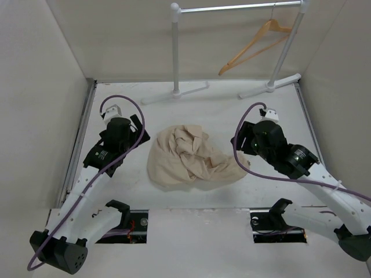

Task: Place the trousers on the hanger
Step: Flatten out the trousers at the center of the board.

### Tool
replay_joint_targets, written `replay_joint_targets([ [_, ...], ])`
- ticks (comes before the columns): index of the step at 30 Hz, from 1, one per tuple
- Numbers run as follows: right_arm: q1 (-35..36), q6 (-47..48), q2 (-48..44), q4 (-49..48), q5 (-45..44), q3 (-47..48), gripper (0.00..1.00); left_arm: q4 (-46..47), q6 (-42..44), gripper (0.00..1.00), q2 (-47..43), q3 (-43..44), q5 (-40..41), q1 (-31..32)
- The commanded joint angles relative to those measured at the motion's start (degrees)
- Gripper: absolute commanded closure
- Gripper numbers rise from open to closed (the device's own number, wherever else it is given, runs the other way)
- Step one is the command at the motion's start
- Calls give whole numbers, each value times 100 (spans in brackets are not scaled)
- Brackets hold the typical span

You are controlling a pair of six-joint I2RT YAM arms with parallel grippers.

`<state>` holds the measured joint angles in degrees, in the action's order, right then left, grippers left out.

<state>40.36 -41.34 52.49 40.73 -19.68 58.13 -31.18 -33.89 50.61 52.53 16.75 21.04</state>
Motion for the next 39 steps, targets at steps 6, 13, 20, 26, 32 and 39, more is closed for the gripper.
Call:
replay_joint_targets([
  [6,389,513,665,-381,429,1015,68,94,-302,0,-297,161,-85,-535],
  [13,986,891,2604,-627,1194,2586,92,-748,-1234,0,-1018,-138,102,-938],
  [20,1048,1268,5321,-663,1670,4749,82,-1496,-1436,85,-991,-673,-295,-1580],
  [26,1162,1532,7675,117,1564,7057,39,-1777,-1647,57,-1738,-1184,-461,-2247],
  [32,1250,1515,9243,1592,356,8749,33,-1778,-1665,50,-1888,-1351,-840,-2416],
  [39,1426,1419,9481,2018,-291,8688,58,-1751,-1682,49,-2082,-1360,-805,-2512],
])
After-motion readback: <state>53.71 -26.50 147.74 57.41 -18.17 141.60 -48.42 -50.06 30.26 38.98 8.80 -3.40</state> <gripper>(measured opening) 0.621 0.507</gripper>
